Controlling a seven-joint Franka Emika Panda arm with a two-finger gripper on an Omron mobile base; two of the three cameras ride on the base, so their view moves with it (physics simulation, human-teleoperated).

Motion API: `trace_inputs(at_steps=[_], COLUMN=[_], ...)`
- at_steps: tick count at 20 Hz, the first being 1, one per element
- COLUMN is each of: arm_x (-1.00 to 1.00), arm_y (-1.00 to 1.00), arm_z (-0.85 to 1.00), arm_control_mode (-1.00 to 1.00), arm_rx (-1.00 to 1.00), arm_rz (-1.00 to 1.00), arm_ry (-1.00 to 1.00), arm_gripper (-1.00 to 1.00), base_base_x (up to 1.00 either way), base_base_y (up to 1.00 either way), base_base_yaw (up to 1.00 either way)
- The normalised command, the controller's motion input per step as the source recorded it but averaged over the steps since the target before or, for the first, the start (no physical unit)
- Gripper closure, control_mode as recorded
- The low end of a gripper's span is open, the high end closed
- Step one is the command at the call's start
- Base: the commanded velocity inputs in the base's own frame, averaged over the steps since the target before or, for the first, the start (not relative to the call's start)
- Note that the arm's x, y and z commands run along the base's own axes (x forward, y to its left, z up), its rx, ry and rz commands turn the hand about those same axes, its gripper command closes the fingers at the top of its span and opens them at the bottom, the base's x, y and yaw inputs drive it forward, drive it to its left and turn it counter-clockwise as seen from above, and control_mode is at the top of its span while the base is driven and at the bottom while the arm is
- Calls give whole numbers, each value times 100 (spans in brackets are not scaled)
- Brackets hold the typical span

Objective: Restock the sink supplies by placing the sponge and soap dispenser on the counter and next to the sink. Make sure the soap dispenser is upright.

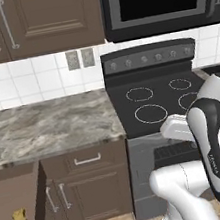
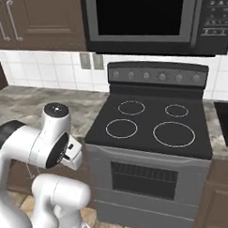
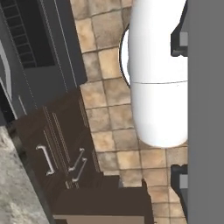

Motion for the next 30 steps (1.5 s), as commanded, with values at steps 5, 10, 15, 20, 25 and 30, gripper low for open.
trace_inputs(at_steps=[5,10,15,20,25,30], arm_x=[0,0,0,0,0,0], arm_y=[0,0,0,0,0,0], arm_z=[0,0,0,0,0,0], arm_control_mode=[100,100,100,100,100,100], arm_rx=[0,0,0,0,0,0], arm_rz=[0,0,0,0,0,0], arm_ry=[0,0,0,0,0,0], arm_gripper=[-100,-100,-100,-100,-100,-100], base_base_x=[-20,-47,-24,36,6,31], base_base_y=[100,100,100,99,10,0], base_base_yaw=[14,17,14,7,6,2])
